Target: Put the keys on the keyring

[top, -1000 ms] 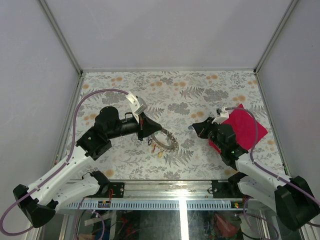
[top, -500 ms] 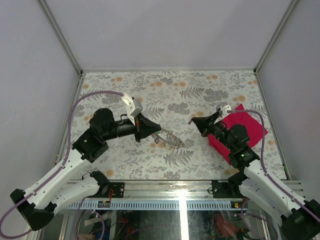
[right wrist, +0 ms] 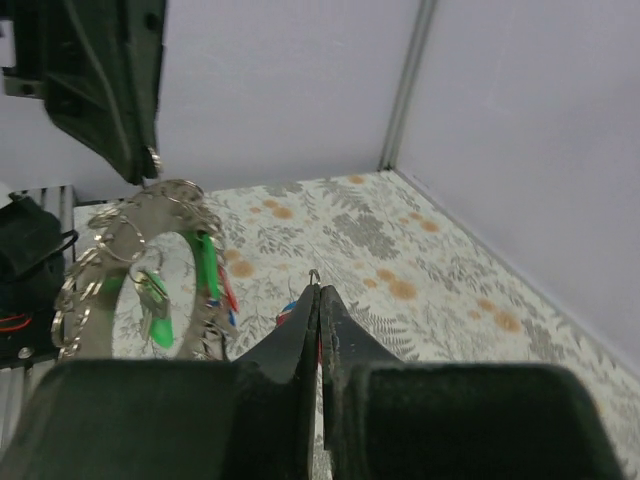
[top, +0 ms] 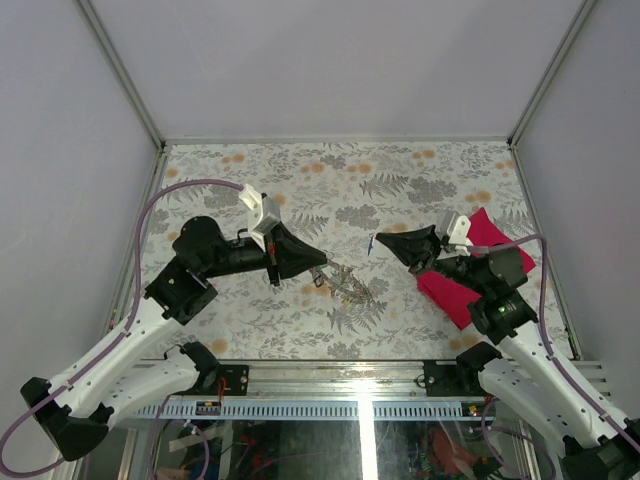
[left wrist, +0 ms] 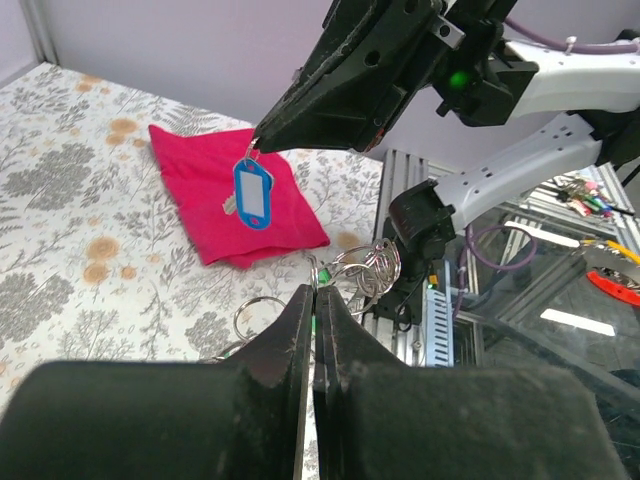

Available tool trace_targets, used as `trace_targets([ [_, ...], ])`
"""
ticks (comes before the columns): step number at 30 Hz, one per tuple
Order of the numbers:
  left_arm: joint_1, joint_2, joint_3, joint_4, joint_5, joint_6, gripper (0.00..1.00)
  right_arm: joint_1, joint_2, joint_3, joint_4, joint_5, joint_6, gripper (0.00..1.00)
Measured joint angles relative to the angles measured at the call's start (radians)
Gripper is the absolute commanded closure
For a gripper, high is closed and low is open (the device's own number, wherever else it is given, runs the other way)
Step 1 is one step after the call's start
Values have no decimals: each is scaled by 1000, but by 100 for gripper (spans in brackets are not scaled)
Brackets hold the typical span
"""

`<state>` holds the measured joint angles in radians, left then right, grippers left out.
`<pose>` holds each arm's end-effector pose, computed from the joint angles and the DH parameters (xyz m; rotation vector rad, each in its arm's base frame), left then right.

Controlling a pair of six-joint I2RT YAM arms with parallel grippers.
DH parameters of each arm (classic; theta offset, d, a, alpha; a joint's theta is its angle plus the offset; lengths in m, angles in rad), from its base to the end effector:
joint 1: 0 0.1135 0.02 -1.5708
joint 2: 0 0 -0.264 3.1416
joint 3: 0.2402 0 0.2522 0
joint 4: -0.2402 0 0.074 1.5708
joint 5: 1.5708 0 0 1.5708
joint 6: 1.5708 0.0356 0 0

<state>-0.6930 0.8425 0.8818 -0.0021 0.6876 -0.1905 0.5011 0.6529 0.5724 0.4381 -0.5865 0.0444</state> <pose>0.1303 -0.1376 0.3839 0.9560 1.3765 -1.2055 0.1277 0.0924 0.3503 -0.7865 1.0590 0.8213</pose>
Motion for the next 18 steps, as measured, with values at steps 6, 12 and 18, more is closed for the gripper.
trace_targets([
  [6, 0, 2, 1, 63, 35, -45, 100, 2, 21, 93, 11, -130, -22, 100],
  [12, 0, 2, 1, 132, 63, -100, 100, 3, 24, 132, 68, -230, -18, 100],
  [18, 0, 2, 1, 194, 83, -143, 100, 3, 35, 131, 154, -286, 3, 100],
])
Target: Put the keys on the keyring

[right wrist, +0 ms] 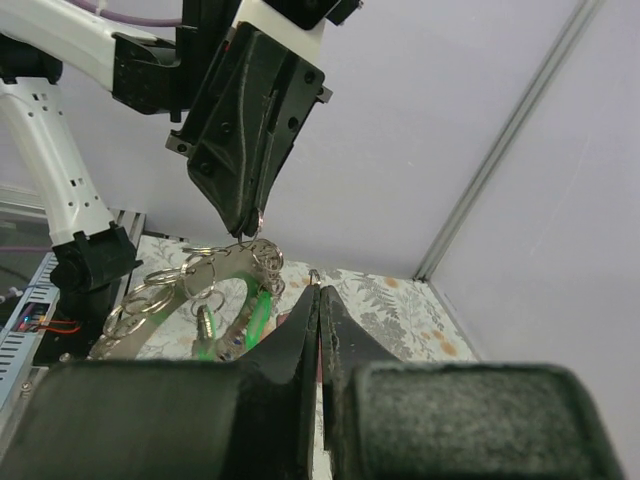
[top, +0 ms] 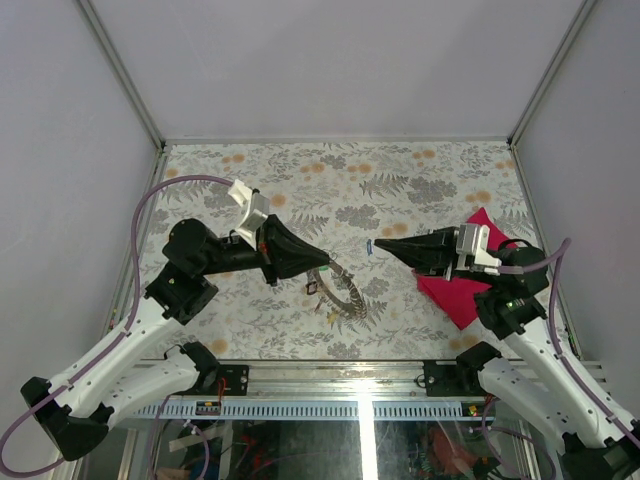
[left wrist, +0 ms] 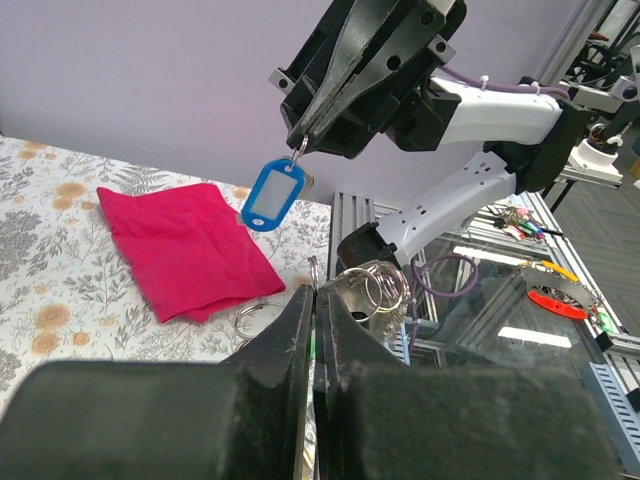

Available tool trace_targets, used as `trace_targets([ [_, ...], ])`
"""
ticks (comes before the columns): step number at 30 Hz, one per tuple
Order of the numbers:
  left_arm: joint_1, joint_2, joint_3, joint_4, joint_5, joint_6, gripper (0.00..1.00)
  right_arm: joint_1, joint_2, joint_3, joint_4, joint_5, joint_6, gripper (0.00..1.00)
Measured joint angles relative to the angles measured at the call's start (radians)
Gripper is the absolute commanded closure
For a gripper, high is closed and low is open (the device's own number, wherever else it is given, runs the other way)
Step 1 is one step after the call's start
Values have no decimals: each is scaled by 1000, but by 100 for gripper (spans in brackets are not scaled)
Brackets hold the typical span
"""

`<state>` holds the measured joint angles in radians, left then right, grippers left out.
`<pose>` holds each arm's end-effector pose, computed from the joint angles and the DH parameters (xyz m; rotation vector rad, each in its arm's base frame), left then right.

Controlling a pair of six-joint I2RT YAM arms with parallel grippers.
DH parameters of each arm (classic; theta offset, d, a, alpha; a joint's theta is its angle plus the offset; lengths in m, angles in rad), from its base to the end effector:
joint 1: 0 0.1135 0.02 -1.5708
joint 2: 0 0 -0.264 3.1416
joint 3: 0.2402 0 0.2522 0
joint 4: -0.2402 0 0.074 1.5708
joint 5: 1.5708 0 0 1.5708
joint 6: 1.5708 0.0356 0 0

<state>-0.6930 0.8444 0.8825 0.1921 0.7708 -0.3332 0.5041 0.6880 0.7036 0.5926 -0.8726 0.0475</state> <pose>0.1258 -0.1367 0.4029 0.9427 1.2325 -1.3436 0.1090 0.0913 0.4003 -1.0165 0.7160 0.8998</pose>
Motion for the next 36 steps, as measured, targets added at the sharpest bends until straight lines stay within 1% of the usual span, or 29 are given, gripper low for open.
trace_targets([
  [9, 0, 17, 0, 77, 23, -49, 100, 20, 48, 0, 83, -58, 45, 100],
  [19, 0, 32, 0, 123, 58, -85, 100, 155, 77, 7, 43, -18, -52, 100],
  [36, 0, 38, 0, 131, 80, -93, 100, 206, 110, 34, 40, 12, -82, 100],
])
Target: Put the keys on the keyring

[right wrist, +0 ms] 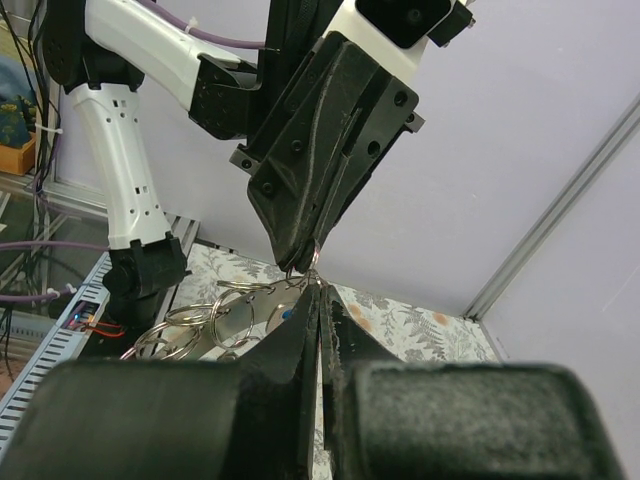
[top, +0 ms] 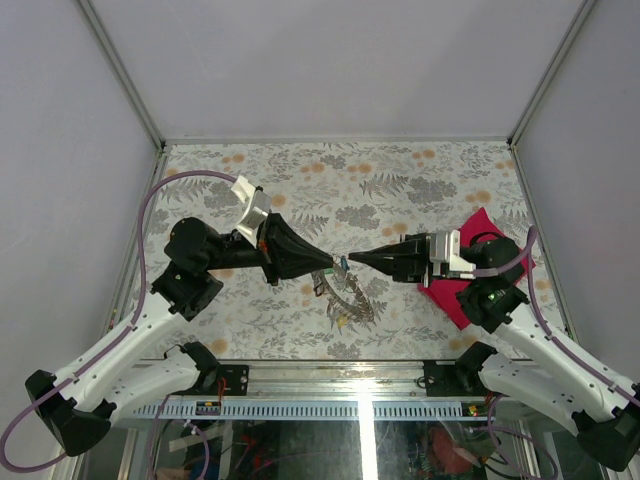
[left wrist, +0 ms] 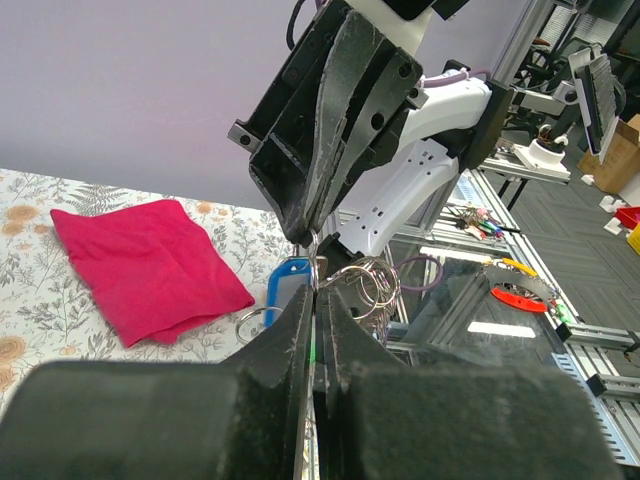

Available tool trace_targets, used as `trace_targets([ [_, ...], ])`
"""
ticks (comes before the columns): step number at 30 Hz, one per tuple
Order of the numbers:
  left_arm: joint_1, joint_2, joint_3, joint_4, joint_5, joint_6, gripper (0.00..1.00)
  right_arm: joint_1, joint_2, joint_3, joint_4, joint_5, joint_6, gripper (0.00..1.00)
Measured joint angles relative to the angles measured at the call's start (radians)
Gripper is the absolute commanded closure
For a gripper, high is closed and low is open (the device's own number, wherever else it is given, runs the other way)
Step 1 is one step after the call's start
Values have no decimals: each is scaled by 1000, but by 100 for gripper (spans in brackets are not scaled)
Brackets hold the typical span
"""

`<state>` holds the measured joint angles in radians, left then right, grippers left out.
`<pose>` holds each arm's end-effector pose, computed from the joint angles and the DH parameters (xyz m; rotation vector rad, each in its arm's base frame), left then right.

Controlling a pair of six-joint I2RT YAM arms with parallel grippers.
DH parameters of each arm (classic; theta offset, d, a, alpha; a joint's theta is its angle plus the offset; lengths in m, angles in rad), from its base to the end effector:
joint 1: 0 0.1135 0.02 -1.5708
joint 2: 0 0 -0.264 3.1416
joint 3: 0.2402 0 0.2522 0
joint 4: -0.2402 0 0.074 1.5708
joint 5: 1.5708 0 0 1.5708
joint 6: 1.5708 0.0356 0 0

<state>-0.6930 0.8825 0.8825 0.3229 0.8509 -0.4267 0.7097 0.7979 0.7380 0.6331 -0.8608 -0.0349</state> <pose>0.1288 -0.1418 0.4083 0.9745 1.1689 -1.4446 0.1079 0.1283 0.4004 -1.1182 0.6083 1.0132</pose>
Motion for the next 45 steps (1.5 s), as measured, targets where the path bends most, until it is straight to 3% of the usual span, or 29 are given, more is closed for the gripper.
trace_targets([
  [45, 0, 38, 0, -2, 25, -1, 100, 26, 56, 28, 1, 61, 20, 100],
])
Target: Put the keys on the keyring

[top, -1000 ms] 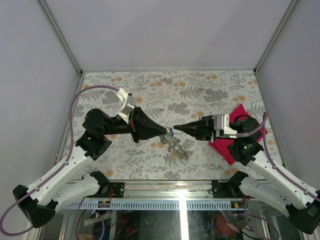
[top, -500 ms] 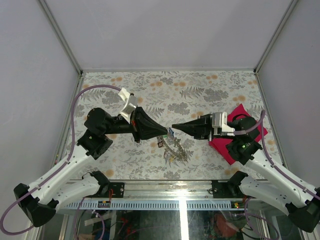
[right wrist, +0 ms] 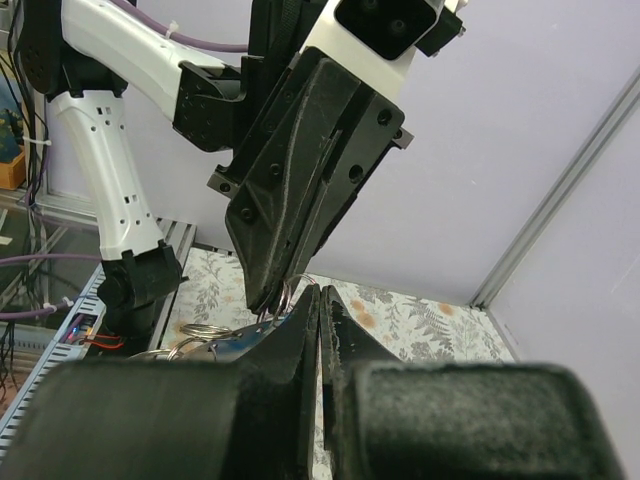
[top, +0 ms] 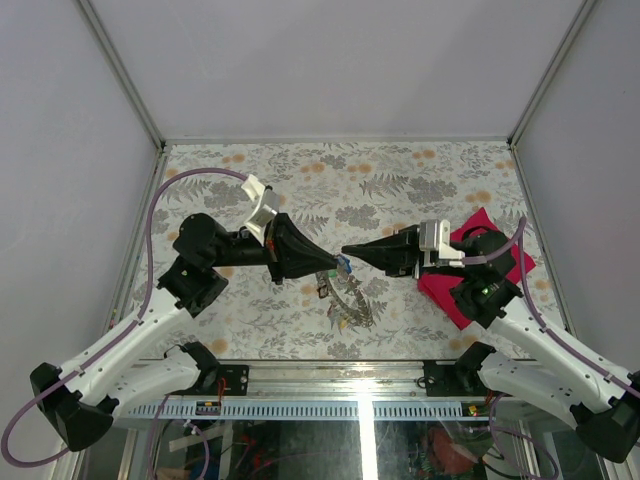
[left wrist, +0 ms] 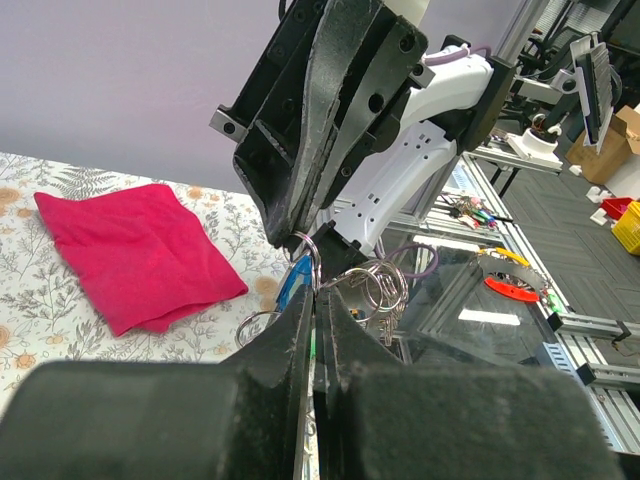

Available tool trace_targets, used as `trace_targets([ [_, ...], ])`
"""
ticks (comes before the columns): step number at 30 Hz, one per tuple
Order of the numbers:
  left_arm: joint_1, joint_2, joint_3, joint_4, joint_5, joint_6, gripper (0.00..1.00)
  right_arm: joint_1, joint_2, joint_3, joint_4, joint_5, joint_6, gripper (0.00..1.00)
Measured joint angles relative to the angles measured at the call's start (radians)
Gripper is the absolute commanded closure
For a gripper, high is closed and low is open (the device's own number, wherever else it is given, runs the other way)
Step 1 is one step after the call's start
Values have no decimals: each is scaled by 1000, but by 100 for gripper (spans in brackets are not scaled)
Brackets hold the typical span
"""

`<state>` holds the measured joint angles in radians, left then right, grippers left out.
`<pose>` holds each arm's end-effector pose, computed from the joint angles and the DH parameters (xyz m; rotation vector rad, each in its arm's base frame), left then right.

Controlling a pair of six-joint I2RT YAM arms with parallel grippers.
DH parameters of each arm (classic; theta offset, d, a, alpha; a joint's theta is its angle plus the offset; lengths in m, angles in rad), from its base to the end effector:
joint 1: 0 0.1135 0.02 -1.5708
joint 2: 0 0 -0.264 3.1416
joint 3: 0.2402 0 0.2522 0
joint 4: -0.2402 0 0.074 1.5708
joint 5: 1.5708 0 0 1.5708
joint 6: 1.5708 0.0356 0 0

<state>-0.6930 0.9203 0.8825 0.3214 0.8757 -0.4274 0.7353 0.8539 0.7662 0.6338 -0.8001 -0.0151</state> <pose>0.1365 -0.1489 0.4014 0.9964 1.2054 -1.4660 0.1165 0.1398 0.4021 -1.0788 0.6628 1.0346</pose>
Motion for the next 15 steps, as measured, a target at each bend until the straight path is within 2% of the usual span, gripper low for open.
trace_targets([
  [15, -10, 16, 4, -6, 0, 5, 100, 10, 19, 69, -160, 21, -56, 100],
])
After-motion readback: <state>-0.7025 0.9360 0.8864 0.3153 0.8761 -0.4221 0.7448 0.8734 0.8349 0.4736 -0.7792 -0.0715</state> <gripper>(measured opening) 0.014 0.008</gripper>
